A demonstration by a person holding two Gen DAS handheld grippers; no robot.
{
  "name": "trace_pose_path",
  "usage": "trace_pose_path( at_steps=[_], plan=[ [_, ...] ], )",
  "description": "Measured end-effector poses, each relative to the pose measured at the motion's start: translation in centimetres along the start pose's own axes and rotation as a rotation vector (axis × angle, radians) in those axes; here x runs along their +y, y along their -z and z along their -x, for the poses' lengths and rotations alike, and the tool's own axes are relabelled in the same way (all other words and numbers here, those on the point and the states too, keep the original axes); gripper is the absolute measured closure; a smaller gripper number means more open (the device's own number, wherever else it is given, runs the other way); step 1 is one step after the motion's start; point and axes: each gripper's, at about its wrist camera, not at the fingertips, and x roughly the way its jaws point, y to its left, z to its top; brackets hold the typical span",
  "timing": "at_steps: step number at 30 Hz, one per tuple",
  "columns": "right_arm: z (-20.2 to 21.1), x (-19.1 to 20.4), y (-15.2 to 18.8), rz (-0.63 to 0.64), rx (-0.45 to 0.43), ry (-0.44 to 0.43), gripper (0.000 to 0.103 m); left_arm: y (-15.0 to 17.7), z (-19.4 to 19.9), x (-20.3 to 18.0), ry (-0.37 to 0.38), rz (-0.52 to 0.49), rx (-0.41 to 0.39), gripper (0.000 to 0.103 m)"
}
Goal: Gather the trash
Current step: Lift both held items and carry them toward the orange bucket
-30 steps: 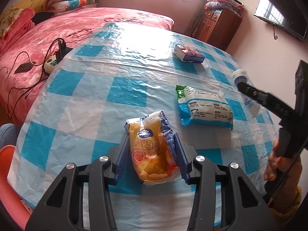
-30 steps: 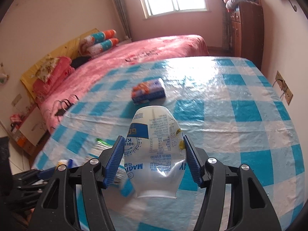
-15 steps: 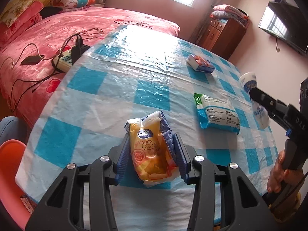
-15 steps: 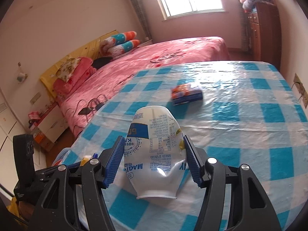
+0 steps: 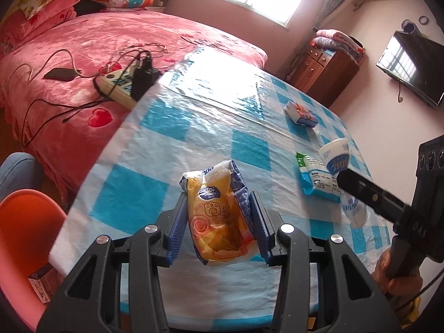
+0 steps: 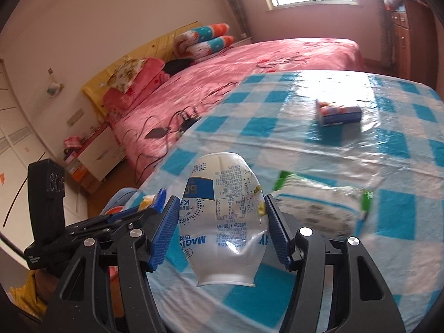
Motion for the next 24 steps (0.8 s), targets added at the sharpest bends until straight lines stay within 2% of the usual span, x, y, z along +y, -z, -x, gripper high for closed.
trace_pose_path(
  at_steps=[14, 24],
  plan=[
    [-4.6, 6.1, 1.1, 0.035, 0.126, -0.120, 0.041, -0.1, 2.3, 5.1, -0.016, 0.080, -0.050, 0.057],
    [-8.2, 12.6, 1.8, 0.134, 0.210, -0.197, 0.041, 1.1, 5.3, 11.0, -0.091, 0.171, -0.088, 0.057]
  ],
)
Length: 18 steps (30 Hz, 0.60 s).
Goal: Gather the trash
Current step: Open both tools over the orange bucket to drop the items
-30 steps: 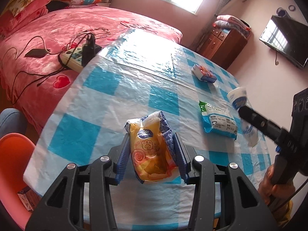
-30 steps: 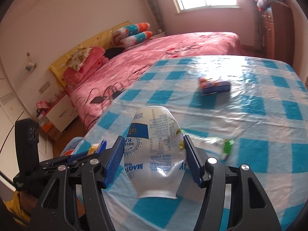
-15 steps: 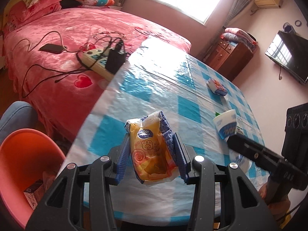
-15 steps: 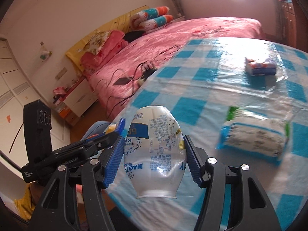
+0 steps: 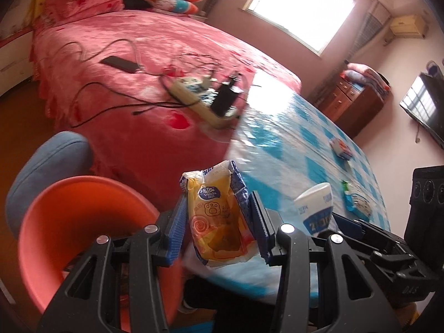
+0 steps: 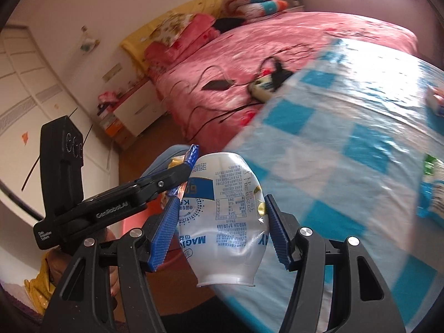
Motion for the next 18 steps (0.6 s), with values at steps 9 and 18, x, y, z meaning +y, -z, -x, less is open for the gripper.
trace_pose_path(
  at_steps=[9, 18],
  plan=[
    [-4.0, 6.4, -0.5, 0.123, 0.066, -0.086, 0.041, 0.9, 2.1, 7.4, -0.126, 0.109, -0.014, 0.057],
    [-5.6, 7.0, -0.6, 0.105, 0.102, -0.092, 0.011, 2.6, 1.6, 13.9, -0.232, 0.275, 0.029, 0.028]
  ],
)
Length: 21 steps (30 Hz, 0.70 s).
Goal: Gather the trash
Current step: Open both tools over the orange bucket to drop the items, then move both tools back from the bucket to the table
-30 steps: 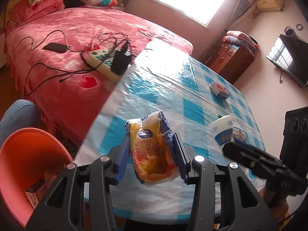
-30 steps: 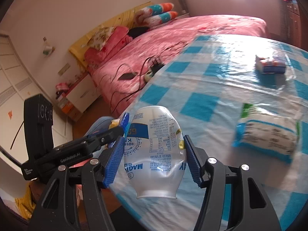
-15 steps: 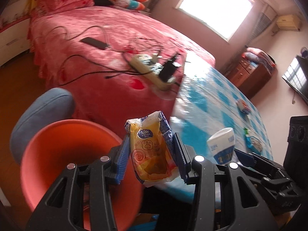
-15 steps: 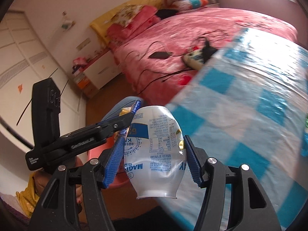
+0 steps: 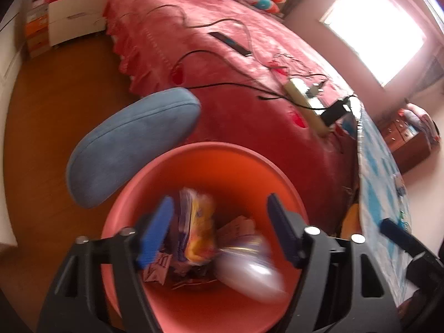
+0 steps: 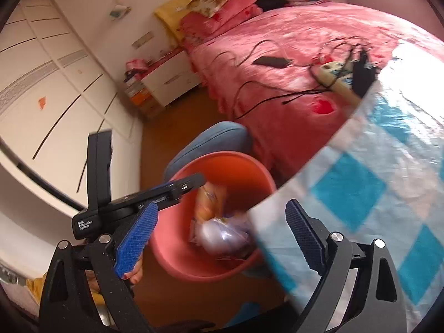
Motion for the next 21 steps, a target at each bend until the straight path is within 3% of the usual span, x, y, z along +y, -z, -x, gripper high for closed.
trace_pose_path(
  at_steps=[11, 21],
  plan=[
    [4.7, -2.5, 0.7, 0.034, -0.157, 0.222, 0.009, 0.5, -0.5, -1.9, -0.002, -0.059, 0.007, 0.020],
    [5.5, -5.3, 2.1, -0.013, -0.174, 0.279, 0.009, 1.1, -0.3, -4.4, 0.024, -0.106, 0.025, 0.018]
  ],
)
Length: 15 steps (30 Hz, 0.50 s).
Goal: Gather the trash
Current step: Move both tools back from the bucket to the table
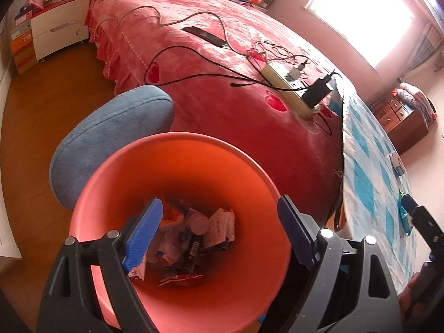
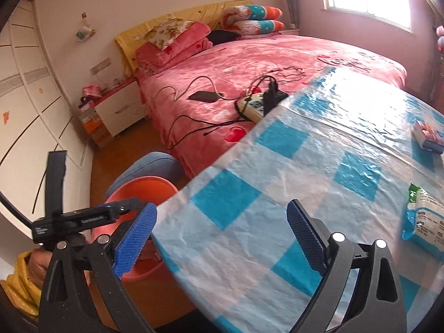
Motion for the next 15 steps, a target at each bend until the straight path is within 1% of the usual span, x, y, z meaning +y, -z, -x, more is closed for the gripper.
trace_pose_path(
  at_steps=[10, 15],
  plan=[
    [0.8, -1.5, 0.8, -0.010, -0.014, 0.044, 0.009, 0.0, 0.4, -2.6, 0.024, -0.046, 0.006, 0.016],
    [1.2, -2.5, 1.0, -0.019, -0.023, 0.060, 0.009, 0.0, 0.7, -3.5, 0.032, -0.047, 0.002, 0.015]
  ],
)
